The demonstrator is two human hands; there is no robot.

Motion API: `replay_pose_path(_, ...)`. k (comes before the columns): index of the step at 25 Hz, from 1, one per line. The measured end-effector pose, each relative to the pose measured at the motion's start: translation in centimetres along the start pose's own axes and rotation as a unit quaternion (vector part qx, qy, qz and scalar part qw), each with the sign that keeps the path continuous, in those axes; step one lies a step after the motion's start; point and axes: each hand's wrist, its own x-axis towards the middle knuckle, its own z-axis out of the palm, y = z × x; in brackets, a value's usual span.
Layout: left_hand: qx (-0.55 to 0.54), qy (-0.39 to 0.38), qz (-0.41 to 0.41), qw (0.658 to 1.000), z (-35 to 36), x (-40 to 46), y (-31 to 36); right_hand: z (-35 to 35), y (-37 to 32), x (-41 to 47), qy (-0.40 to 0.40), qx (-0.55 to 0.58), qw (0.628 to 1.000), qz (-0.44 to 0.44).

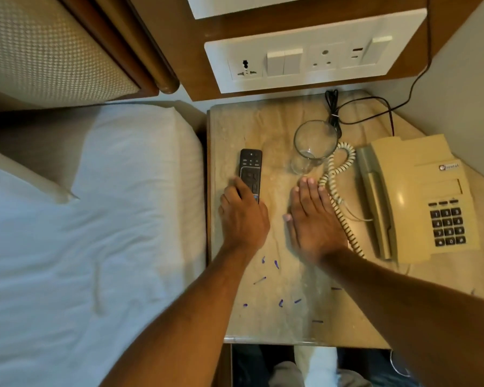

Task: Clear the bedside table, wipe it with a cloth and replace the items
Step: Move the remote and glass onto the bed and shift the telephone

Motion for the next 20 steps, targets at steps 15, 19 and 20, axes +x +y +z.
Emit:
replay_pose_path(15, 0.038, 0.064, -0.124, 0.990, -11.4, 4.5, -17.6, 0.6, 0.4, 0.2, -0.003, 0.000, 1.000, -0.029)
replay_pose_path(19, 0.008, 0.063, -0.136, 0.989, -9.6, 3.5, -20.5, 0.5, 0.1, 0.3, -0.002, 0.010, 1.000, 0.002)
replay_pose_path(20, 0.010, 0.059, -0.131, 0.990, -9.7, 3.6, -20.8, 0.5, 0.1, 0.3, 0.001, 0.012, 1.000, 0.005)
